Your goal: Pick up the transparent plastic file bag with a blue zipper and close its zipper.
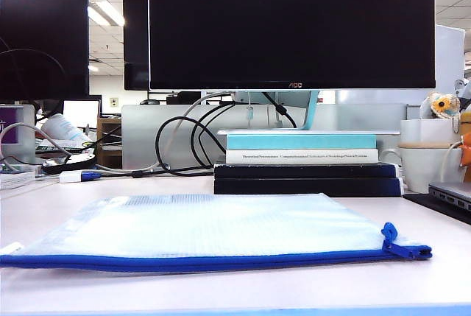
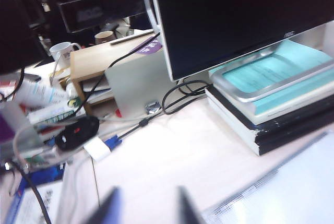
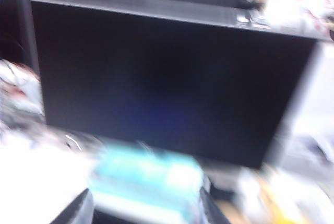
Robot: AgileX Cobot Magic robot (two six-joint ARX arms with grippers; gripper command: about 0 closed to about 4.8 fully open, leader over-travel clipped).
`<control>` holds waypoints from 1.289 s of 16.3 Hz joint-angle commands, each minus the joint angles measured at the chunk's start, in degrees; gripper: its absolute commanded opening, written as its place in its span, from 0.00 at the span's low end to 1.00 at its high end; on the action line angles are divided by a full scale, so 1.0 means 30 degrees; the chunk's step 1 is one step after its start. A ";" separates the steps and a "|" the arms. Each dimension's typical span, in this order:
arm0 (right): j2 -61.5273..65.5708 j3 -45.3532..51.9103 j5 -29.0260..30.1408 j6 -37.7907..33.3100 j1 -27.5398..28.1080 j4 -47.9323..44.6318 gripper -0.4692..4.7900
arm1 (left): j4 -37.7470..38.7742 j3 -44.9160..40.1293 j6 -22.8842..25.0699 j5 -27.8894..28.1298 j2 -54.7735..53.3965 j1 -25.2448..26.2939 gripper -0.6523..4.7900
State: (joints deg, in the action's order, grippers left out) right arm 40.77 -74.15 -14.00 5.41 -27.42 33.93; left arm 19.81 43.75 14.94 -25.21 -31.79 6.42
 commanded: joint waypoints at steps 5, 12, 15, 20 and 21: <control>-1.2378 1.2182 -0.3942 0.0051 0.0918 -0.4983 0.09 | -0.3825 -0.4510 -0.2208 0.1472 0.4597 -0.0350 0.22; -1.3544 1.7609 0.0168 -0.2885 0.0889 -1.0397 0.09 | -0.5792 -0.9129 -0.4911 0.2594 1.0185 -0.0219 0.20; -1.3537 2.0473 0.0444 -0.2739 0.0925 -1.1693 0.09 | -0.5901 -1.0579 -0.6156 0.2681 1.0586 -0.0219 0.16; -1.3551 2.4545 -0.0153 -0.2725 0.2171 -1.4855 0.09 | -0.6528 -1.1752 -0.6193 0.2608 1.0586 -0.0211 0.16; -1.3551 2.4545 -0.0124 -0.2725 0.3031 -1.5008 0.09 | -0.6513 -1.1803 -0.6142 0.2601 1.0586 -0.0219 0.16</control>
State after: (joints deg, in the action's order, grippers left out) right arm 0.21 -0.51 -13.91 -2.44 -20.23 -9.82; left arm 1.65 8.23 -3.51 -17.23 -0.32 5.65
